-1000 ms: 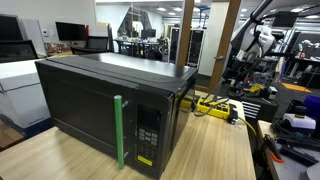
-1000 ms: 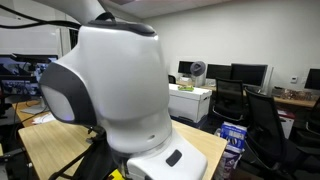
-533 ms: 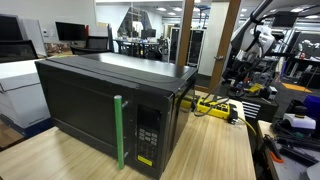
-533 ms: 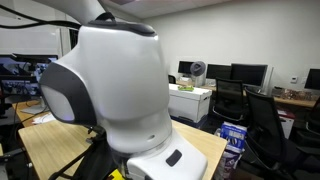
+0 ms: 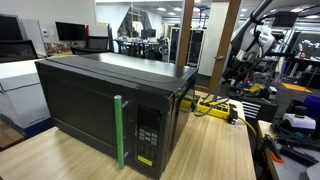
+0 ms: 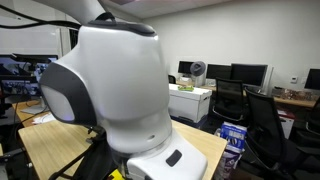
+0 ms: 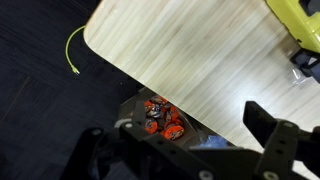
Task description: Unplug the grey cable
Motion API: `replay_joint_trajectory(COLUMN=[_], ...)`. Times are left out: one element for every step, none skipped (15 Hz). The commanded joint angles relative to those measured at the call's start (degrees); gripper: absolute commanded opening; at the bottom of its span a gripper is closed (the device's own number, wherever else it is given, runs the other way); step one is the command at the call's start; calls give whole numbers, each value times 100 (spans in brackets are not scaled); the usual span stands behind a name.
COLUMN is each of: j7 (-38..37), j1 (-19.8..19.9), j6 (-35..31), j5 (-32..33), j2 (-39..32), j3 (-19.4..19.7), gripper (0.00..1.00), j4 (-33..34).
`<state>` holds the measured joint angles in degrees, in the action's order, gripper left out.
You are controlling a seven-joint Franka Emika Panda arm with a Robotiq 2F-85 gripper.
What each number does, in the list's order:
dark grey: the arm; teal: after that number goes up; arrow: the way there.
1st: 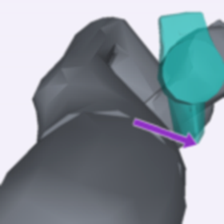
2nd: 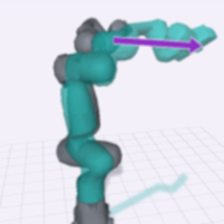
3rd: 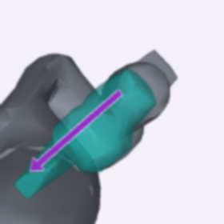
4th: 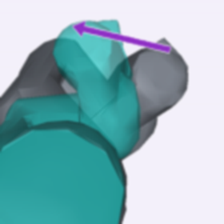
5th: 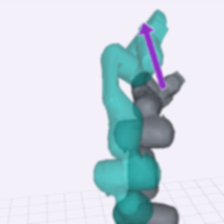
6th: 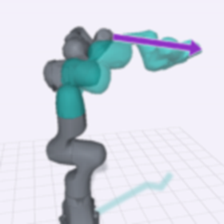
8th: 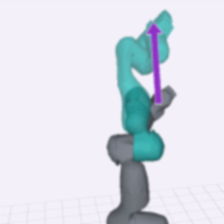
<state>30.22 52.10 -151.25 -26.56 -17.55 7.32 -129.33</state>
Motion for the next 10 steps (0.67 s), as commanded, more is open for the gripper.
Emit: replay_joint_trajectory(j7=[-11,-11,-11,-11,-11,-11,-11,-11,-11,-97], j1=[-43,-43,-43,-43,-43,-43,-43,-43,-43,-104], j6=[21,21,21,21,21,21,21,21,21,-27], j5=[-1,-1,-1,-1,-1,-1,-1,-1,-1,156], j2=[7,7,7,7,7,7,7,7,7,25], j3=[42,42,42,42,41,42,42,42,42,107], gripper=[100,100,100,100,100,100,100,100,100,100], j4=[7,7,7,7,7,7,7,7,7,-44])
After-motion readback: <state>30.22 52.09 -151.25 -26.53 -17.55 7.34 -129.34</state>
